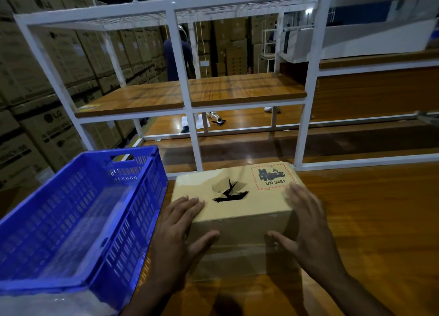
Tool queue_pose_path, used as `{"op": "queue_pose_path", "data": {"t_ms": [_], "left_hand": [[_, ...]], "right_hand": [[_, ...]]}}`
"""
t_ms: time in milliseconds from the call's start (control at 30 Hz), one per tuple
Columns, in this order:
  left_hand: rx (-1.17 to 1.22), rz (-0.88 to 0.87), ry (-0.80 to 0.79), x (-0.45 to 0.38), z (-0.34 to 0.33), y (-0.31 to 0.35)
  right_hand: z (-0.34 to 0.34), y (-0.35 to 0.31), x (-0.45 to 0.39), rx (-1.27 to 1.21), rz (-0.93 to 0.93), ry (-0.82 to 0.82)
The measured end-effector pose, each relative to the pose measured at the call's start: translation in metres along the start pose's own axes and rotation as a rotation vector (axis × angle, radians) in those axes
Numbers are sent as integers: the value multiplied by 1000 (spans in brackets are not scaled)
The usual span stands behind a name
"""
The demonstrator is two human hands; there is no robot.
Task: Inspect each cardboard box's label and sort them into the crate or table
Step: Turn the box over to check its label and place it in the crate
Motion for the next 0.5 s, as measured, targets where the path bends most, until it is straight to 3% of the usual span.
{"op": "queue_pose_path", "data": {"t_ms": [200,300,500], "left_hand": [[174,299,129,19,3,-21],[192,366,160,22,1,-23],[250,403,187,15,9,-18]], "right_hand": [[-9,54,38,-443,-525,-28],[-24,55,48,-451,-540,-87],[-11,40,36,-418,-489,2]]}}
Point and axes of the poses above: each hand's wrist, its own x-axis away from the middle knuckle, its own z-axis out of the back of the hand, y = z × x, the point moved 8 cm from there along -x, towards the middle knuckle, and after that the axes turned 8 degrees about -z, right-handed, at the moved point
